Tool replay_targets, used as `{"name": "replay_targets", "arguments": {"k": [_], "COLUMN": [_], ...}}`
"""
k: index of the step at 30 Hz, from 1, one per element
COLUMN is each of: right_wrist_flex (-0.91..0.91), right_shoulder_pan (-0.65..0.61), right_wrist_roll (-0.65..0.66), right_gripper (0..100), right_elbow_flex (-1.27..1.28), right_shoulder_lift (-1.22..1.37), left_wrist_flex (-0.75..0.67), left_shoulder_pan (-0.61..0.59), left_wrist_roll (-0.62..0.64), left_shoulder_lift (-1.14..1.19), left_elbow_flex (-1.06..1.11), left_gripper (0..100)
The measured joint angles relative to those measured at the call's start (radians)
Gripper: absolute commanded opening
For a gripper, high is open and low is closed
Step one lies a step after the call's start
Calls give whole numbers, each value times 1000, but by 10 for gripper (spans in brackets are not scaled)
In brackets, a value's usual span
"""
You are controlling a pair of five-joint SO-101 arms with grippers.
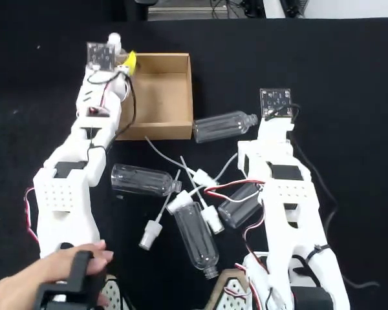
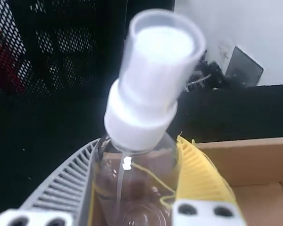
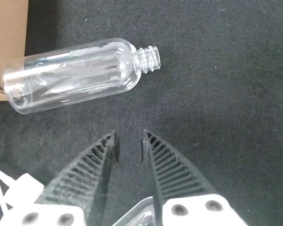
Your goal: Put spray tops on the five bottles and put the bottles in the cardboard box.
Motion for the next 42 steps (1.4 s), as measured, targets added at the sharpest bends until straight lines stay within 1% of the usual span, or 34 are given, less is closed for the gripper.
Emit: {"name": "replay_targets", "arguments": {"k": [3,5,22,30,34,36,40,42], "right_wrist_flex": [0,0,0,0,0,0,0,0], "right_shoulder_pan": [0,0,0,0,0,0,0,0], "right_wrist_roll": [0,0,0,0,0,0,0,0], "right_gripper": [64,64,64,64,64,64,64,64], "right_elbow_flex": [0,0,0,0,0,0,0,0], "right_shoulder_lift": [0,0,0,0,0,0,0,0], "left_wrist_flex": [91,120,130,-9,-26,-26,-26,-26], "left_shoulder_pan": [0,-2,-18,-20,-21,-21,-21,-21], "left_wrist_roll": [31,32,34,35,37,37,37,35], "left_shoulder_lift": [0,0,9,86,98,98,98,98], "left_elbow_flex": [-61,-83,-84,-89,-97,-97,-97,-97], "left_gripper": [45,45,45,45,45,70,230,263]}}
